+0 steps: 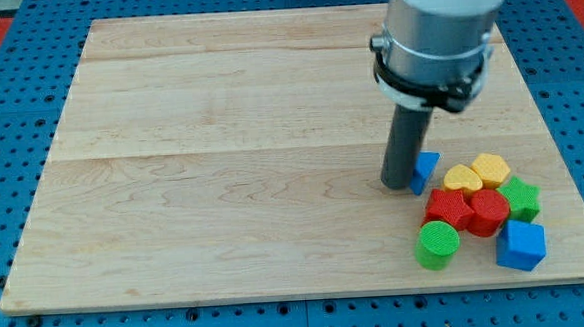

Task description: Move your arm to the center

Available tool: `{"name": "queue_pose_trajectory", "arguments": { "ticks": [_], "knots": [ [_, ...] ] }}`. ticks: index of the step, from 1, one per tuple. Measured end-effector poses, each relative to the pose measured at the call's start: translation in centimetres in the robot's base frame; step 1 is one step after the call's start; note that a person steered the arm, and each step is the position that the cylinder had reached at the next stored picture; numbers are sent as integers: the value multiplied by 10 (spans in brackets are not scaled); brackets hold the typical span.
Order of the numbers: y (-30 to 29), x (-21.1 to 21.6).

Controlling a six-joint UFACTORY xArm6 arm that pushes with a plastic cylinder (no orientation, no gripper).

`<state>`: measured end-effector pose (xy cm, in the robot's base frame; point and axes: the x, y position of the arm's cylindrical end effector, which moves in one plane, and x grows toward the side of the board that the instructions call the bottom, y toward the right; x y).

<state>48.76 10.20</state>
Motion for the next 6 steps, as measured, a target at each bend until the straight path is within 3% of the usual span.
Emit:
{"name": "queue_pose_trajectory", "arguments": {
  "ticks": [2,4,6],
  "knots": [
    [-7,-23],
    [-100,-126],
    [-100,-128]
  ]
}}
